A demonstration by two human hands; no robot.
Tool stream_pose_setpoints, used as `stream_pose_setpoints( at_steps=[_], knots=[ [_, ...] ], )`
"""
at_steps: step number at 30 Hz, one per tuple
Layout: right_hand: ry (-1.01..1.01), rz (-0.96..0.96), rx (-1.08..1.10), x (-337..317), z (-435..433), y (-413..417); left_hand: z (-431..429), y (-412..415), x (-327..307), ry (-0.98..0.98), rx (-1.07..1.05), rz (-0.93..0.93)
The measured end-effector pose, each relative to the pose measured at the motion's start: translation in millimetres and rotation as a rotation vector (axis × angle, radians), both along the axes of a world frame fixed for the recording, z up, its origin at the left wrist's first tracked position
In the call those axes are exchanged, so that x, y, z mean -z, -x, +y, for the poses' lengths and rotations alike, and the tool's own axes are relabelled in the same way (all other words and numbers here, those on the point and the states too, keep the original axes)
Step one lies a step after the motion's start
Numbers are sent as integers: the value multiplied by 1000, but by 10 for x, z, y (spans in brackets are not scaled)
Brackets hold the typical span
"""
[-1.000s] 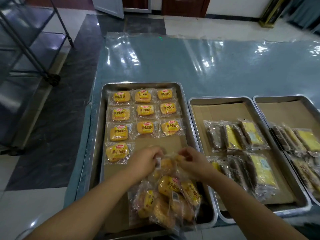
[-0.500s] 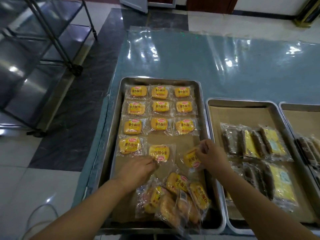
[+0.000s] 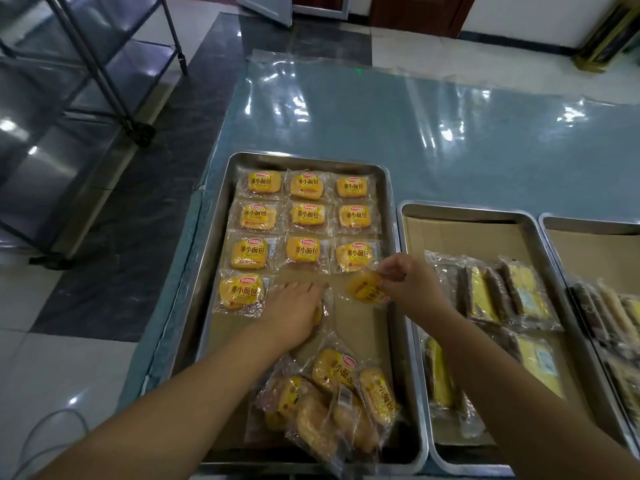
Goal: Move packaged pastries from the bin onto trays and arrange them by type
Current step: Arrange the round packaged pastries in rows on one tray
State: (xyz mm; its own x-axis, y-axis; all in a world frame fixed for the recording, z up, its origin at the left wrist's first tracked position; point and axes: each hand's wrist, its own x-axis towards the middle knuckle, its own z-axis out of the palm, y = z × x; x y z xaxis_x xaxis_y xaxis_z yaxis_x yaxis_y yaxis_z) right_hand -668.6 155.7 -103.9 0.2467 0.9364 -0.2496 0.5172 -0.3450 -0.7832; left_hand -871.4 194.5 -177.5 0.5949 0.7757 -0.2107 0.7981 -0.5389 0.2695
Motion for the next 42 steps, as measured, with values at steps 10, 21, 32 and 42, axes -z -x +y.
stream_pose_setpoints(
  at_steps=[10,21,32,42],
  knots=[
    [-377,-477,-103,-90,62,-101,123,40,-241,75,-423,-487],
    [-140,-998,-653,386,-3,344,-248,254,58,-26,-695,-349],
    [40,-846,-571,734,-282,189,-176,323,178,-58,-10,-102],
    [-8,-837,-479,749,-222,225,-14,137,248,-84,-133,-98]
  ],
)
